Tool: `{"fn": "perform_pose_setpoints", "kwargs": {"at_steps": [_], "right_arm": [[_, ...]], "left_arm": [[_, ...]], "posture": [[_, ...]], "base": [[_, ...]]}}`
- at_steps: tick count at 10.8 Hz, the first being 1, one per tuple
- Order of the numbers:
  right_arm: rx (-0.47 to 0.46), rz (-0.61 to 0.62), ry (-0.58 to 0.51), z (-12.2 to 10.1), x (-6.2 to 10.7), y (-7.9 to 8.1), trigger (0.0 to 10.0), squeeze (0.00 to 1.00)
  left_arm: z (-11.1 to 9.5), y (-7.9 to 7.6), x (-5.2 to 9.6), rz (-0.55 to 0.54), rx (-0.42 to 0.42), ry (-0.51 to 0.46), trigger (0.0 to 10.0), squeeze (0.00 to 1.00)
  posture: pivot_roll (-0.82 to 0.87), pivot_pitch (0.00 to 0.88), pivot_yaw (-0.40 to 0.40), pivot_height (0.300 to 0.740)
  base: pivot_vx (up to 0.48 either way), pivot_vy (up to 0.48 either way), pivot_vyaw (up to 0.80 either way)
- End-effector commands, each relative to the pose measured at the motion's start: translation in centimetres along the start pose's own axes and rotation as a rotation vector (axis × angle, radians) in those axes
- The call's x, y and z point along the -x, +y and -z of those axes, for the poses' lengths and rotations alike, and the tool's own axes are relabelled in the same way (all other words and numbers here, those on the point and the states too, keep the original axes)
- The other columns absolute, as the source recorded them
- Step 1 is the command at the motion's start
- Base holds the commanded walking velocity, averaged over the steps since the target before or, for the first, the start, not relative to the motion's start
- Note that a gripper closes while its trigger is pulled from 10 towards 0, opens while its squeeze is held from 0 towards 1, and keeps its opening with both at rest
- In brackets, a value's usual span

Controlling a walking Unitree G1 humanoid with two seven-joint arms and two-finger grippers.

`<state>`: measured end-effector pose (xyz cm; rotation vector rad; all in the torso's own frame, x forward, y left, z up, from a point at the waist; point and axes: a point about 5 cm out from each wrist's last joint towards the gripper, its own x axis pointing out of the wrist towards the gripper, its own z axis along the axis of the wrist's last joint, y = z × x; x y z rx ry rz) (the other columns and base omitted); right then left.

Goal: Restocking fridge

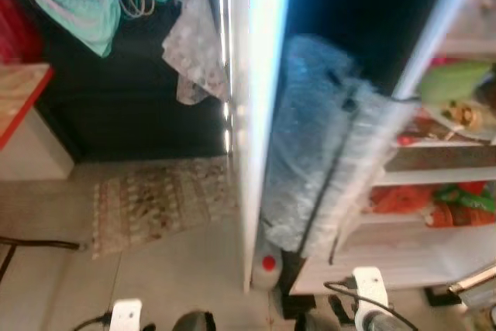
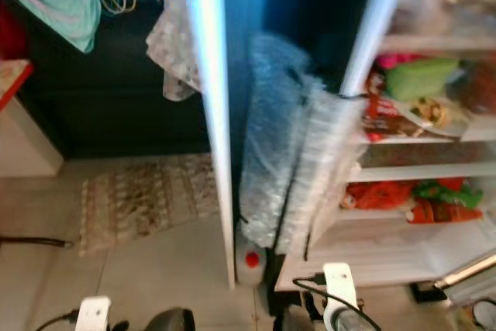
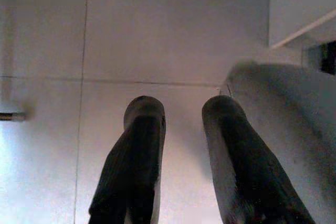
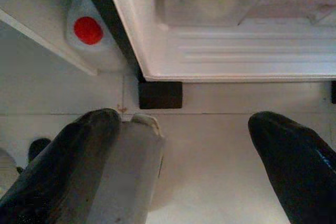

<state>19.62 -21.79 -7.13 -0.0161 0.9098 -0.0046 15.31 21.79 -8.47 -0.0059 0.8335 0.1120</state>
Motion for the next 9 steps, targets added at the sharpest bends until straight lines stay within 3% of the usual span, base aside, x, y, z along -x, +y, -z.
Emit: {"fn": "perform_pose_setpoints", "kwargs": {"at_steps": [1,4,9], "right_arm": [[-0.017,0.018,0.001,0.04,0.08,-0.47,10.0,0.00],[-0.023,0.020,0.004,0.10,0.09,-0.48,10.0,0.00],[-0.008,0.024,0.012,0.14,0.09,-0.52,10.0,0.00]], "left_arm": [[0.45,-0.41,0.07,0.021,-0.010,0.018,10.0,0.00],[0.77,-0.49,0.15,0.023,-0.001,0.030,10.0,0.00],[1.27,-0.51,0.23,0.017,0.006,0.059,10.0,0.00]], "posture": [[0.00,0.058,0.015,0.688],[0.00,0.058,0.015,0.738],[-0.01,0.035,0.016,0.740]], "base": [[0.000,0.000,0.00],[0.000,0.000,0.00],[0.000,0.000,0.00]]}}
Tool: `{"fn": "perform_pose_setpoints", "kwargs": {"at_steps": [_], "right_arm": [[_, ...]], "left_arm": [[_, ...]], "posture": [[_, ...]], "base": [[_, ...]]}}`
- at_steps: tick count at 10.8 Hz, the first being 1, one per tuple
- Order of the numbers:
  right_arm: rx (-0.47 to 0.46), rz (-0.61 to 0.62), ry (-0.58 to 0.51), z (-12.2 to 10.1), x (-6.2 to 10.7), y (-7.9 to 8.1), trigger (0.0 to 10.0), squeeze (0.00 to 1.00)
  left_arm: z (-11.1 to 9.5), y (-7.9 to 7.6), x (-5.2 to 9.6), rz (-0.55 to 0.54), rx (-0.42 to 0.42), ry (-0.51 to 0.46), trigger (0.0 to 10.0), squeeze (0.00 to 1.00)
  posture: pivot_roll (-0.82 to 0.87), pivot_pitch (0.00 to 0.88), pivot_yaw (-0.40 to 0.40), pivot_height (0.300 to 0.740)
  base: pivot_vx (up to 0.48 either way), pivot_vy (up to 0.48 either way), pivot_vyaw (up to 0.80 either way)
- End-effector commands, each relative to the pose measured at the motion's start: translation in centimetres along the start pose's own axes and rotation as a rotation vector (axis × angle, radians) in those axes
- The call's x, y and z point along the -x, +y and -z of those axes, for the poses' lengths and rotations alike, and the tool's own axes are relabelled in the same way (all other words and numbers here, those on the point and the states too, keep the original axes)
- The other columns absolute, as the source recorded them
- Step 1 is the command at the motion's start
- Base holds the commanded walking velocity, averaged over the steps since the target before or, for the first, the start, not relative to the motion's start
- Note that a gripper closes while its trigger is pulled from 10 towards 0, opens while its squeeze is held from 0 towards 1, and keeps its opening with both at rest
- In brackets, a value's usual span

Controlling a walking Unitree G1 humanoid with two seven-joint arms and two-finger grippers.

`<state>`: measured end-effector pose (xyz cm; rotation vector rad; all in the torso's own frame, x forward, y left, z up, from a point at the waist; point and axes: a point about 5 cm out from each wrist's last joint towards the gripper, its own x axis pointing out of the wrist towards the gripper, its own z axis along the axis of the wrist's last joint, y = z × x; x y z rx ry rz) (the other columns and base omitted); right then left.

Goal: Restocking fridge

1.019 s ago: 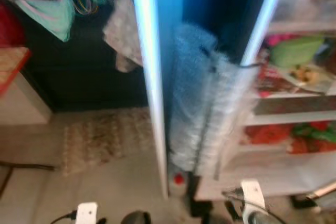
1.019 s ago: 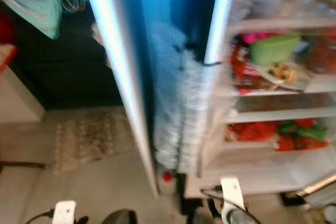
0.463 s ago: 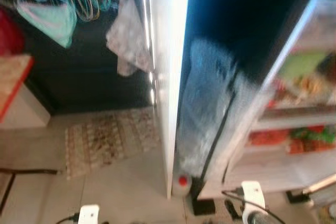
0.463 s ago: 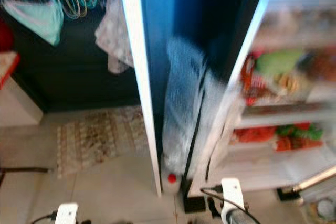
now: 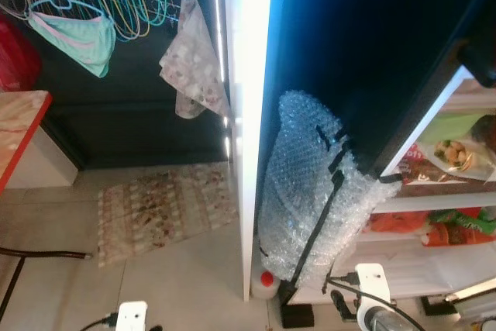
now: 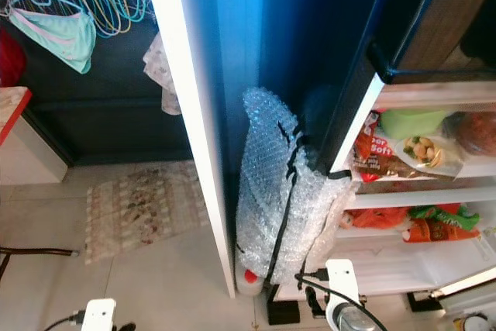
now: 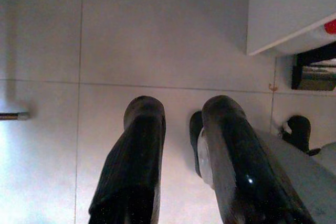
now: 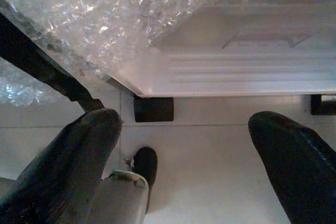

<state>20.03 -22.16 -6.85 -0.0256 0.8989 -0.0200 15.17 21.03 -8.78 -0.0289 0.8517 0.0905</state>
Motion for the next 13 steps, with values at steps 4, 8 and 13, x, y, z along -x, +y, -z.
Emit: {"fn": "perform_pose_setpoints", "kwargs": {"at_steps": [4,8,13], "right_arm": [[-0.014,0.013,0.024,0.69,0.12,-0.10,10.0,0.00],[-0.009,0.012,0.027,0.70,0.11,-0.06,10.0,0.00],[0.005,0.025,0.042,0.79,0.11,-0.17,10.0,0.00]], "left_arm": [[1.05,0.31,0.33,-0.008,-0.017,0.045,10.0,0.00],[1.15,0.35,0.34,-0.007,-0.032,0.055,10.0,0.00],[1.10,0.15,0.33,0.009,-0.024,0.047,10.0,0.00]], "posture": [[-0.01,0.035,0.019,0.740],[-0.01,0.045,0.020,0.740],[0.00,0.052,0.019,0.740]], "base": [[0.000,0.368,0.00],[0.000,0.279,-0.50],[0.000,0.000,-0.31]]}}
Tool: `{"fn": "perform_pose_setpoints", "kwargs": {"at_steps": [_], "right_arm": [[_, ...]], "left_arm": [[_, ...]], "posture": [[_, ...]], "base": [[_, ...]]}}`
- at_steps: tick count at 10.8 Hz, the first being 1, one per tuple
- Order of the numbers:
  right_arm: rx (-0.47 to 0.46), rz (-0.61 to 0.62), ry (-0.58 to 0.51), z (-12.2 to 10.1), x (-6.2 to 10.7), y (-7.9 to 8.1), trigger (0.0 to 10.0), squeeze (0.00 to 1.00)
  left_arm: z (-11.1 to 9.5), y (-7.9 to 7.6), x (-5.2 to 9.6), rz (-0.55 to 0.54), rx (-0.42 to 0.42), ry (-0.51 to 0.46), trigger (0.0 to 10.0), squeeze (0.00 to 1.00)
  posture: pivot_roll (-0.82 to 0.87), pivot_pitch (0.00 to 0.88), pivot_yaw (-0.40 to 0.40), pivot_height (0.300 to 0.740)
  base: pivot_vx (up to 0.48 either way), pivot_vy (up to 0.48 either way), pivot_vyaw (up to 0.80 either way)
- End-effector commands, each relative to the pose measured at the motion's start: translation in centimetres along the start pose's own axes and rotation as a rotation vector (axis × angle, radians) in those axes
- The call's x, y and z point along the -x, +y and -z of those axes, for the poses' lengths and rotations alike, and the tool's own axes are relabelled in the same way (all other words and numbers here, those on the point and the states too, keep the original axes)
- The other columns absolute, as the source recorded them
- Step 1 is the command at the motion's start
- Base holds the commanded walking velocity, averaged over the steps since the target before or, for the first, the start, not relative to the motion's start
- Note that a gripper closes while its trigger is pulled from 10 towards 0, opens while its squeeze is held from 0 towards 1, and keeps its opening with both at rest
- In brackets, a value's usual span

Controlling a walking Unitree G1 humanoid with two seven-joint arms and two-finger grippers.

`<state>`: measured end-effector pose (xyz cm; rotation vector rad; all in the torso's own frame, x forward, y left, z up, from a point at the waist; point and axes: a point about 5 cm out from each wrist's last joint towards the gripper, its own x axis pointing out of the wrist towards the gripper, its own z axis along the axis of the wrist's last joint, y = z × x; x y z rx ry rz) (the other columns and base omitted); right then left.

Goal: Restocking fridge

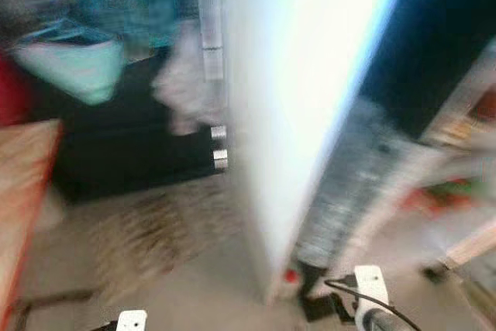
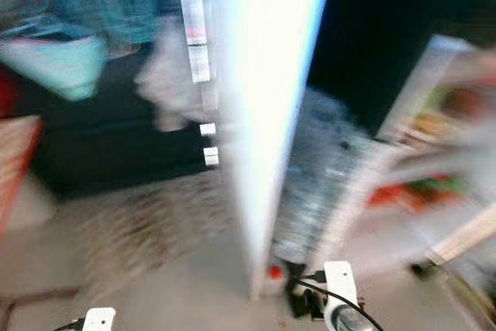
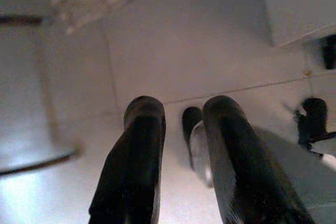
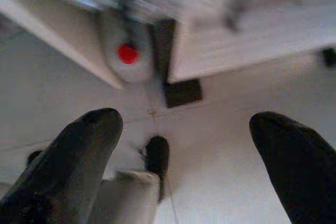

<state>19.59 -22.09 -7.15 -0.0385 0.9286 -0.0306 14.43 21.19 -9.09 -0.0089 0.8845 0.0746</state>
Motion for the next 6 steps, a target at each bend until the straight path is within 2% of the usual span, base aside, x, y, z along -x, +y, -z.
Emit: {"fn": "perform_pose_setpoints", "kwargs": {"at_steps": [1,3,5,6], "right_arm": [[-0.003,0.009,0.012,0.26,0.06,-0.22,10.0,0.00],[-0.002,0.007,0.015,0.27,0.05,-0.19,10.0,0.00],[0.002,0.006,0.018,0.27,0.05,-0.18,10.0,0.00],[0.005,0.004,0.020,0.27,0.05,-0.17,10.0,0.00]], "left_arm": [[0.40,0.00,0.11,0.004,0.002,0.016,10.0,0.00],[0.42,-0.03,0.11,0.002,0.001,0.015,10.0,0.00],[0.35,-0.18,0.04,0.003,0.003,0.020,10.0,0.00],[0.17,-0.34,-0.03,0.007,-0.003,0.012,10.0,0.00]], "posture": [[0.00,0.053,0.019,0.740],[0.00,0.053,0.021,0.740],[0.00,0.054,0.022,0.740],[0.00,0.054,0.022,0.740]], "base": [[0.000,0.000,-0.77],[0.000,0.000,-0.77],[0.000,0.427,-0.77],[0.000,0.000,-0.77]]}}
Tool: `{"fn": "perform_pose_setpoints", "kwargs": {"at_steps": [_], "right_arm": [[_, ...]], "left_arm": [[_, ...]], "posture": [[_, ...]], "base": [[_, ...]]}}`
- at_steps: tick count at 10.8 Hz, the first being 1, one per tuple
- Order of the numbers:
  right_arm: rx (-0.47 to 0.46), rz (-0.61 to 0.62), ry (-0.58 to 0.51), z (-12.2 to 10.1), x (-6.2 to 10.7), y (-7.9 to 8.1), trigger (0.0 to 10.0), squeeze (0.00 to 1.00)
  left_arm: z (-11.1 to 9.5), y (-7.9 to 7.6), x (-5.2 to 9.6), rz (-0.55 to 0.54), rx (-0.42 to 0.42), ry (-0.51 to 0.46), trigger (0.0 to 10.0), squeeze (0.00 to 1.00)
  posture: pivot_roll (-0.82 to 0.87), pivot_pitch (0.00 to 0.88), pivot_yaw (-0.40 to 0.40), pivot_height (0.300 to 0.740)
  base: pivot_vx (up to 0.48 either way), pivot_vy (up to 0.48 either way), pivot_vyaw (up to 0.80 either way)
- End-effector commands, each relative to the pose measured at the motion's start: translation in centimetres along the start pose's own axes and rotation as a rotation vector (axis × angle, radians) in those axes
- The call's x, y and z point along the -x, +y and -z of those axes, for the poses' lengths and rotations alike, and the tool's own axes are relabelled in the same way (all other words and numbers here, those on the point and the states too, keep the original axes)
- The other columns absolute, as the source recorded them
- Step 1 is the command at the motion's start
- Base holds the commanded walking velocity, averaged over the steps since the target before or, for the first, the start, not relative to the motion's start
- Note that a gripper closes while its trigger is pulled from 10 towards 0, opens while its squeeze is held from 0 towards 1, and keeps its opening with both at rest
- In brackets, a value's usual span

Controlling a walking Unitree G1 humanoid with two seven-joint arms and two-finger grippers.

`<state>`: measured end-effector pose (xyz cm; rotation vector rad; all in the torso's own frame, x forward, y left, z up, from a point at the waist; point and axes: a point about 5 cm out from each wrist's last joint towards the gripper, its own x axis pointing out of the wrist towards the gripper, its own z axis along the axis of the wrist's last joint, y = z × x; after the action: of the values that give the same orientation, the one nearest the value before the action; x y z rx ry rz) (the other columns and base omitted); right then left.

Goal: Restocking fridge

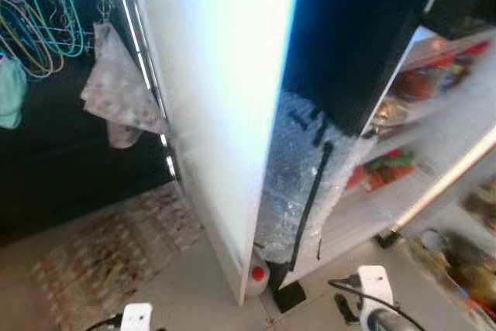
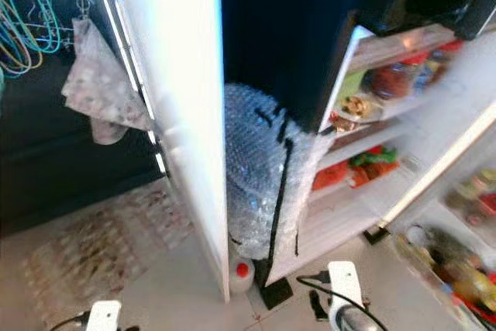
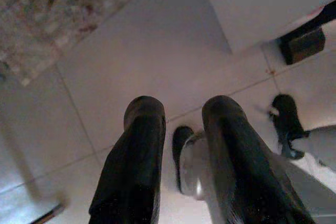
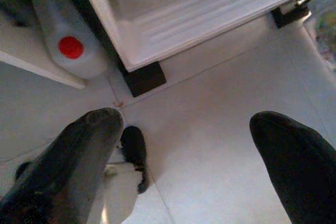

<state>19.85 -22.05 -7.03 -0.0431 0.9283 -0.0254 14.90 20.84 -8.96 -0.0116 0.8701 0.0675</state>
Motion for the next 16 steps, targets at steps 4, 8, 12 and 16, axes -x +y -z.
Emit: {"fn": "perform_pose_setpoints", "kwargs": {"at_steps": [4,8,12,16], "right_arm": [[-0.001,0.003,0.020,0.5,0.1,-0.2,10.0,0.00],[-0.005,-0.004,0.020,0.5,0.1,-0.1,10.0,0.00],[-0.019,0.002,0.008,0.4,0.1,-0.1,10.0,0.00],[-0.009,0.006,0.012,0.5,0.1,-0.1,10.0,0.00]], "left_arm": [[0.6,0.1,0.2,-0.004,-0.003,0.027,10.0,0.00],[0.8,0.3,0.3,-0.013,-0.006,0.035,10.0,0.00],[1.6,0.3,0.5,-0.016,-0.007,0.062,10.0,0.00],[1.9,0.4,0.6,-0.020,0.017,0.068,10.0,0.00]], "posture": [[0.00,0.053,0.022,0.740],[0.00,0.047,0.023,0.740],[-0.01,0.034,0.025,0.740],[-0.01,0.035,0.023,0.740]], "base": [[0.000,0.000,-0.77],[0.000,0.000,-0.77],[0.000,0.000,0.00],[0.000,0.000,0.00]]}}
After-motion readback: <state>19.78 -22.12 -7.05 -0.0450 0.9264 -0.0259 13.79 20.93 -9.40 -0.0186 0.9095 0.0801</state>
